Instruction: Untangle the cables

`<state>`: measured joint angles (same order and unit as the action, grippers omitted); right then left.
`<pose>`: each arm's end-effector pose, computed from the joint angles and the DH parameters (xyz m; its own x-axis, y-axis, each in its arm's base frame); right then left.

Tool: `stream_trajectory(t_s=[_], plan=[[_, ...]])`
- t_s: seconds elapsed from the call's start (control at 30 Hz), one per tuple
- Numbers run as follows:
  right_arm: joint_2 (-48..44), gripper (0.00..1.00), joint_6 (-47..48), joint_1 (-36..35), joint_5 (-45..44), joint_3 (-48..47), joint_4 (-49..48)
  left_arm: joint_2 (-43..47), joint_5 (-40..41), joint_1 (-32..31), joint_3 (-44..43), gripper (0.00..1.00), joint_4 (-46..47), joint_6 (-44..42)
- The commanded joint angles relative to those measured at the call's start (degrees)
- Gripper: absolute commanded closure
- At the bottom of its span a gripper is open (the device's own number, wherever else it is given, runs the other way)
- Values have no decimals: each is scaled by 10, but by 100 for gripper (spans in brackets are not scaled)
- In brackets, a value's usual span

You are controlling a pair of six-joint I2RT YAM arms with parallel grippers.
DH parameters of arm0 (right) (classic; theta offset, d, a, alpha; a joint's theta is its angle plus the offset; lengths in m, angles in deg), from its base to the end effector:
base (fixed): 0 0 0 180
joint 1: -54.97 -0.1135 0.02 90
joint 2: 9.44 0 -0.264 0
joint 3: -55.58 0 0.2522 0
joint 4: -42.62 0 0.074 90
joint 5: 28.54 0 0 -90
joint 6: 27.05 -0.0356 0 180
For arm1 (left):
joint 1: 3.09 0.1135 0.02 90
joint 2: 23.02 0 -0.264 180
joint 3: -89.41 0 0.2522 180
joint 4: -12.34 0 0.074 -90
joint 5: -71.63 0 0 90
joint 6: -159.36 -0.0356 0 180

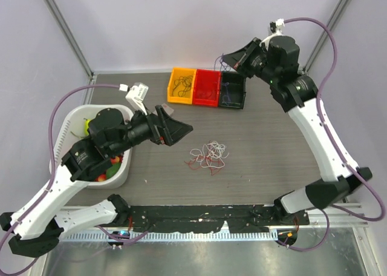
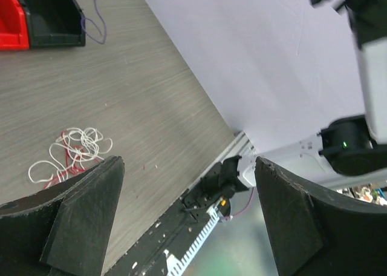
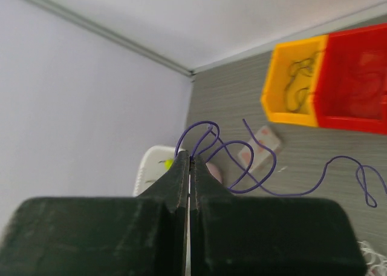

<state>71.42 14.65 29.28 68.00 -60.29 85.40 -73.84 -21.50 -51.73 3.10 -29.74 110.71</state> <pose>0.2623 0.1307 0.5041 -0.4785 0.5929 -0.6476 -0.2632 0.6068 0.7500 0.1091 -0.1269 0.4520 -0.5757 -0.3443 -0.7416 0.5394 0.5217 -0.6610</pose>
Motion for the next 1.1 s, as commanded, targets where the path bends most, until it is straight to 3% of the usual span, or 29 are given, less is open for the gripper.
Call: stream_trajectory(t_s=[0.0,0.1,0.27,0.63,0.73,0.9,1.07], plan=[[56,99,32,67,3,-25,-24,11,-51,0,-20,6,-44,17],[100,99,42,99,17,-36,-44,36,-52,0,-11,5,-37,25],[167,99,60,129,-4,-41,-61,56,-21,0,-57,5,-102,-16],[309,99,116,139,-33,-32,-71,63,54,0,-101,3,-137,-57],[358,94,138,139,-33,-38,-43,52,63,0,-117,2,-137,-71],[450,87,198,137,-64,-176,62,15,90,0,-139,2,-162,-55],[506,79,241,137,-88,-257,105,-15,53,-1,-136,2,-150,-29]])
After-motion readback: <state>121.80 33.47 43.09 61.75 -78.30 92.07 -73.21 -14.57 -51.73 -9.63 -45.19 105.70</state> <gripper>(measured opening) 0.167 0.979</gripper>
